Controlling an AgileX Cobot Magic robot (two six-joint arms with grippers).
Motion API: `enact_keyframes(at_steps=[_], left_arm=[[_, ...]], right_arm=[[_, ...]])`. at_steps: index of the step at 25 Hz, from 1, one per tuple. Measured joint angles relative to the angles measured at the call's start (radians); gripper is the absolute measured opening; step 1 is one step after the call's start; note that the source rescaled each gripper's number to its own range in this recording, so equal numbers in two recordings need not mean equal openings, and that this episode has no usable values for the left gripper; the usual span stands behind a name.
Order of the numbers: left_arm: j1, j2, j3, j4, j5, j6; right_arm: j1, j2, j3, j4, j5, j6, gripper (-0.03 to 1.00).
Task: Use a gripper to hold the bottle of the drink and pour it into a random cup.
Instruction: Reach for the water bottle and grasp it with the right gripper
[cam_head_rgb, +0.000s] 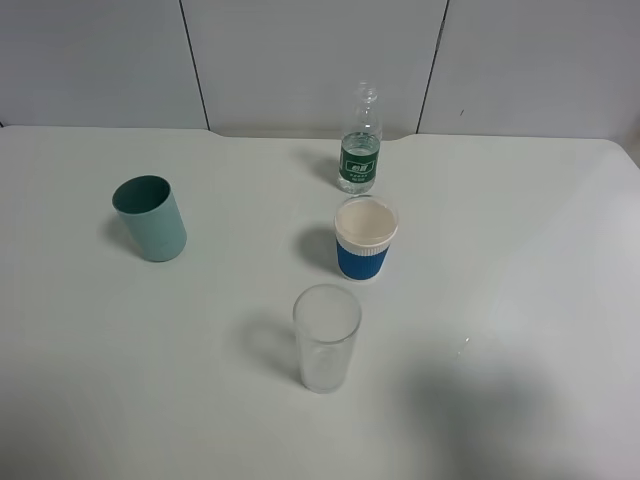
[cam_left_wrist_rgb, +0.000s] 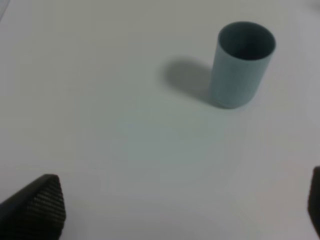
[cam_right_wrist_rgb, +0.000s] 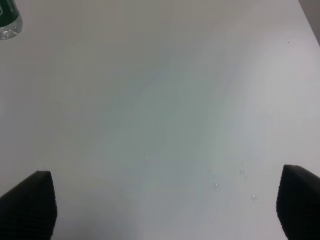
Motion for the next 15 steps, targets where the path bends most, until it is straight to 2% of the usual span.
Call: enact_keyframes(at_steps=[15], left_arm=[[0.0, 0.0, 0.0, 0.0, 0.0, 0.0]], right_arm=[[0.0, 0.0, 0.0, 0.0, 0.0, 0.0, 1.0]])
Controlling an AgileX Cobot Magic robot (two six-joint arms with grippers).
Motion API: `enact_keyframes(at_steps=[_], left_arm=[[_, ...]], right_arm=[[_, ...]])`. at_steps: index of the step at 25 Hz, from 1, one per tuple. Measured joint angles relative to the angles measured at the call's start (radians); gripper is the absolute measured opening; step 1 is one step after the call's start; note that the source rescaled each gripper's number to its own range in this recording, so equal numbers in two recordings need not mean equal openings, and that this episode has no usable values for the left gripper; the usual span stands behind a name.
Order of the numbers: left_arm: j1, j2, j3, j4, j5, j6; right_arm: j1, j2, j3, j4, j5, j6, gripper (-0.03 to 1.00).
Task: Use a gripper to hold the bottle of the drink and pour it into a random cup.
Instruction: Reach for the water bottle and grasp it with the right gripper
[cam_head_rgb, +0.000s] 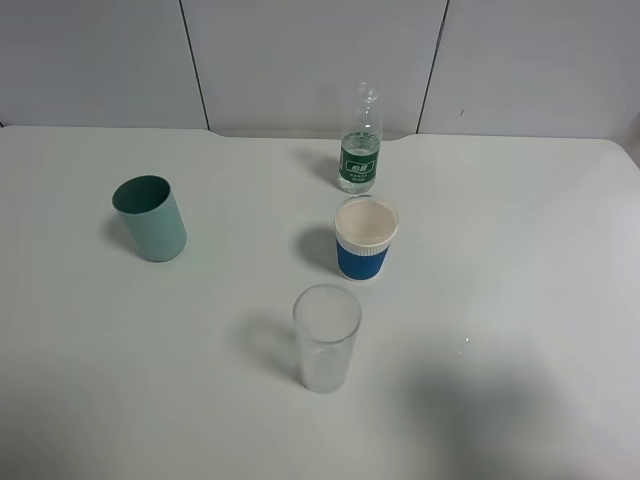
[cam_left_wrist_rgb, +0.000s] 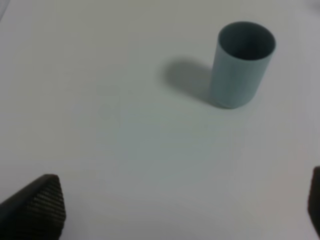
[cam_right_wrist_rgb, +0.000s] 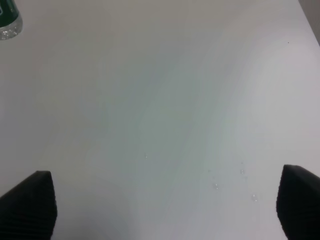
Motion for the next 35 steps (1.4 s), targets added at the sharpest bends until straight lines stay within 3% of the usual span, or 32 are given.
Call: enact_keyframes(at_steps=[35], left_arm=[[0.0, 0.0, 0.0, 0.001, 0.0, 0.0]], right_arm=[[0.001, 0.0, 0.0, 0.0, 0.0, 0.0, 1.0]])
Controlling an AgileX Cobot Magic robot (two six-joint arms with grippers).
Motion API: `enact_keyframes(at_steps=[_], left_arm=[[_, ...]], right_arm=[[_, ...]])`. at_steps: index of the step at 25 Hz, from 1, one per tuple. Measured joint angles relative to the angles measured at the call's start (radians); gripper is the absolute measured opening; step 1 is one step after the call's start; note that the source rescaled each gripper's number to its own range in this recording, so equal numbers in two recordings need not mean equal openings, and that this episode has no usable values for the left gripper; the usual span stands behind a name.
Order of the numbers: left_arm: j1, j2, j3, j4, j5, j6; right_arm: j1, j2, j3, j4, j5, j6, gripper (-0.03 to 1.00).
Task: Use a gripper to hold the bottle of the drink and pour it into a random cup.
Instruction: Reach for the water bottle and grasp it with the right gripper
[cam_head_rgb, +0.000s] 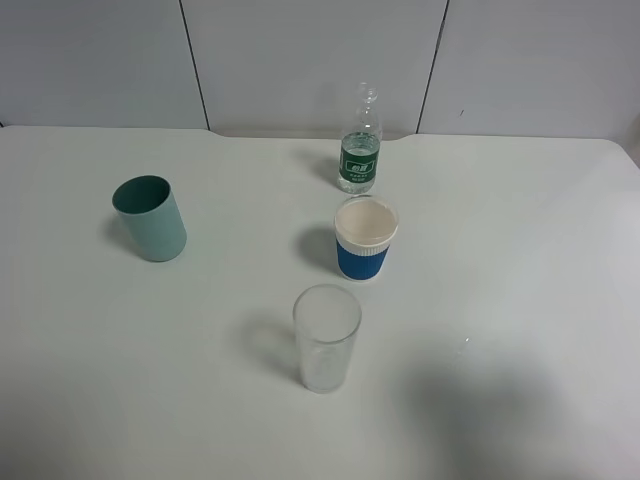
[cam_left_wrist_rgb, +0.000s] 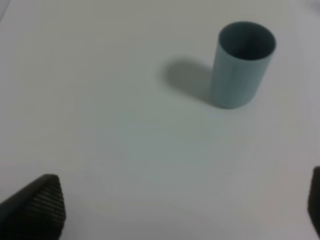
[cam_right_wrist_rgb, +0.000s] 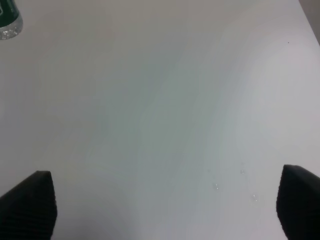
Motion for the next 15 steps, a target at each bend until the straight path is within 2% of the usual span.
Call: enact_keyframes(at_steps=[5, 15], left_arm=[[0.0, 0.0, 0.0, 0.0, 0.0, 0.0], [0.0, 0.0, 0.0, 0.0, 0.0, 0.0]], right_arm=[[0.003, 0.0, 0.0, 0.0, 0.0, -0.003, 1.0], [0.035, 0.0, 0.0, -0.001, 0.0, -0.081, 1.0]])
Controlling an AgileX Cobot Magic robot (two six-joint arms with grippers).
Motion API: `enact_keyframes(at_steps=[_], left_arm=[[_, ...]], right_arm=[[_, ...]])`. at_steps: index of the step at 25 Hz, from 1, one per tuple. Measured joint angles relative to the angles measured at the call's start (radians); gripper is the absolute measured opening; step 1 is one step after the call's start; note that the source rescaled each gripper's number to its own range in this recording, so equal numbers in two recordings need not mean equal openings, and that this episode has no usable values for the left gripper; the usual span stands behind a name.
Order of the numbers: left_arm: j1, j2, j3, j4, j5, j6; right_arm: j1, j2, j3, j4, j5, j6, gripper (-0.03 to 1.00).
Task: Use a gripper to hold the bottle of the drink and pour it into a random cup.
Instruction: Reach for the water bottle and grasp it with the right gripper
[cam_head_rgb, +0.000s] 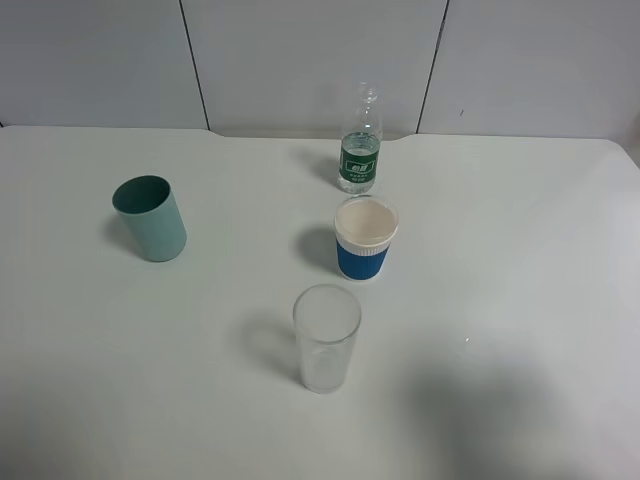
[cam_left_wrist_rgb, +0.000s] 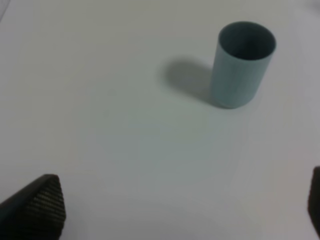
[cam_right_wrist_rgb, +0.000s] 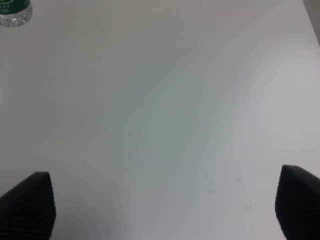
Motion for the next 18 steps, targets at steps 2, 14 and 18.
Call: enact_keyframes(at_steps=[2, 14, 18], left_arm=[[0.0, 0.0, 0.0, 0.0, 0.0, 0.0], [0.0, 0.0, 0.0, 0.0, 0.0, 0.0], [0.0, 0.0, 0.0, 0.0, 0.0, 0.0]], right_arm=[[0.0, 0.0, 0.0, 0.0, 0.0, -0.01, 1.0], [0.012, 0.0, -0.023, 0.027, -0.089, -0.111, 1.0], [0.012, 0.0, -0.023, 0.051, -0.136, -0.127, 1.0]])
